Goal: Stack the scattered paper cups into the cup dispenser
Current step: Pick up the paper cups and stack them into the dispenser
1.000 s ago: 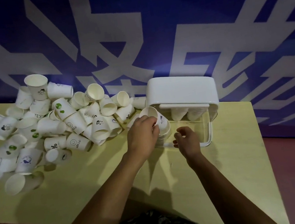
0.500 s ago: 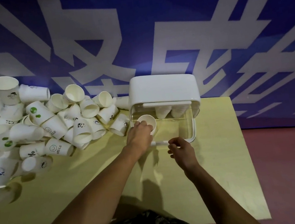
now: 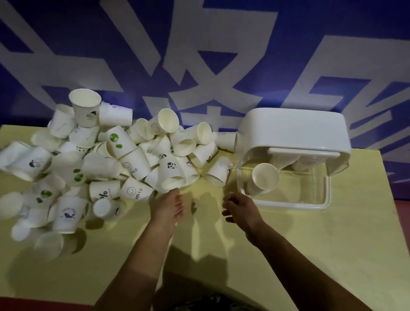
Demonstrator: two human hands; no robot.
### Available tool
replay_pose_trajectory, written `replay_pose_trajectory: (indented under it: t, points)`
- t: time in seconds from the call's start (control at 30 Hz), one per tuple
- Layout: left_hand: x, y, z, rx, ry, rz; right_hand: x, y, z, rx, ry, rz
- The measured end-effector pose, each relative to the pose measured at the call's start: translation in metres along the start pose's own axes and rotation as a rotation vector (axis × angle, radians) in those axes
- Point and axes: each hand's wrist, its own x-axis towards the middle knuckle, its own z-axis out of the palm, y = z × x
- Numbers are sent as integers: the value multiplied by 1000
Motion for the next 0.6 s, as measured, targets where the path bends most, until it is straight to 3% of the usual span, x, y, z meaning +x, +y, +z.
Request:
replay_pose_trajectory:
  t: [0.07, 0.2, 0.4, 0.6]
  points:
    - [11, 11, -15, -79, -22, -94, 14, -4, 17, -120, 68, -9]
    - [32, 32, -26, -241, -130, -297, 37, -11, 37, -678, 201, -243]
    - [56, 52, -18, -320, -140, -448, 77, -23, 49, -1096, 275, -389]
    - [72, 64, -22, -272, -107, -427, 104, -32, 52, -1128, 289, -379]
